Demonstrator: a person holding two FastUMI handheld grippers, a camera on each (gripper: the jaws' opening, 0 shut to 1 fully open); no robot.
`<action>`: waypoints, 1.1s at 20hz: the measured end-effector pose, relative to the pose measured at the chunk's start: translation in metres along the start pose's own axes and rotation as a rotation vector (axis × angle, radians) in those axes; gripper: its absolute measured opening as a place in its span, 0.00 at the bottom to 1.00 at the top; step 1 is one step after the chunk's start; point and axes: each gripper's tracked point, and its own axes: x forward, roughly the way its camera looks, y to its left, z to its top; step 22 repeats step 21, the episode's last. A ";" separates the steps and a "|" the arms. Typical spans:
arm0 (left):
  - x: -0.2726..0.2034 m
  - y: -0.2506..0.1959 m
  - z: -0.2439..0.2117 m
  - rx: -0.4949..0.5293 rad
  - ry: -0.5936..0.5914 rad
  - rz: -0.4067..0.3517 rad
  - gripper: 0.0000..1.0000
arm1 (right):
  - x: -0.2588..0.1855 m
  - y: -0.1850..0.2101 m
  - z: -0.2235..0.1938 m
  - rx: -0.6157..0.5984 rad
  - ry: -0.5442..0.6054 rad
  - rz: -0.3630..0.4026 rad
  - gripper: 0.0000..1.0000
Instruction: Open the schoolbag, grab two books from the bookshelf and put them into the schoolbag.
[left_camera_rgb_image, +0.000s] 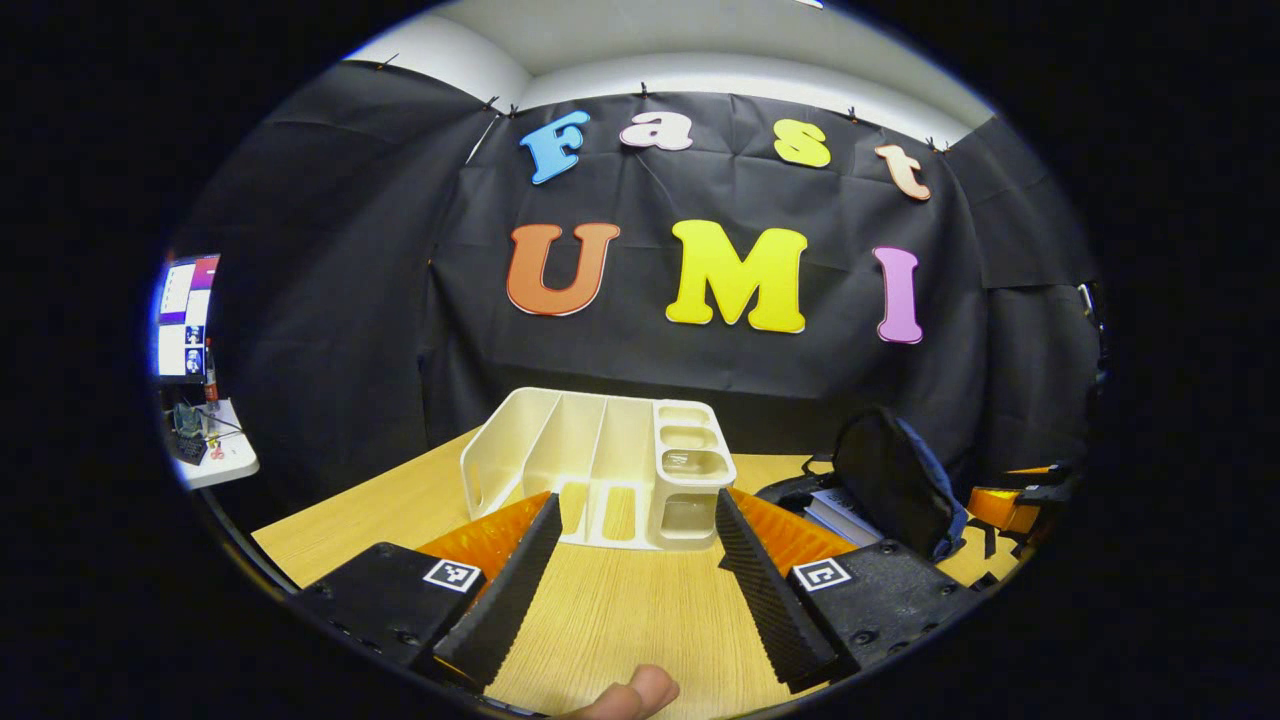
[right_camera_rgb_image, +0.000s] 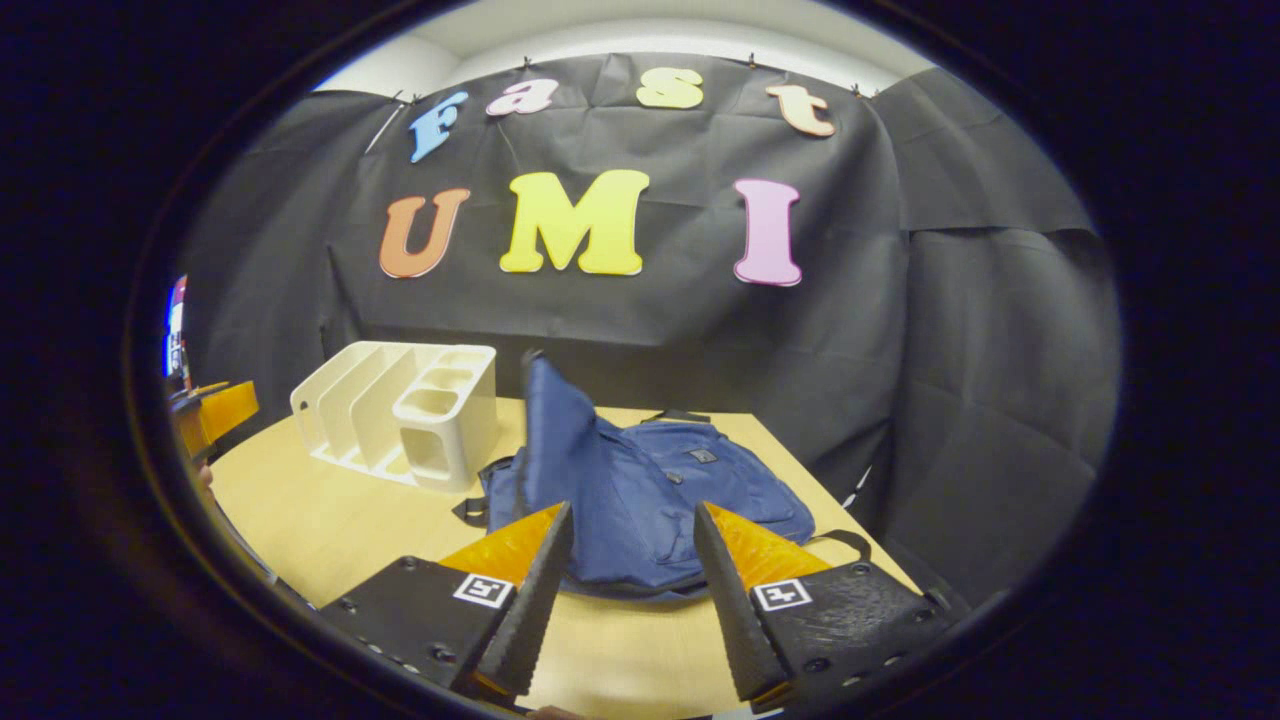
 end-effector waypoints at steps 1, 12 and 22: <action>-0.007 0.000 0.002 0.008 -0.004 -0.005 0.97 | -0.010 0.001 0.002 0.001 -0.015 0.003 0.74; -0.069 0.004 0.038 0.081 -0.069 -0.027 0.96 | -0.082 0.008 0.010 0.000 -0.152 -0.025 0.95; -0.059 0.049 0.037 0.055 -0.050 0.070 0.97 | -0.091 0.023 0.014 -0.025 -0.171 -0.022 0.96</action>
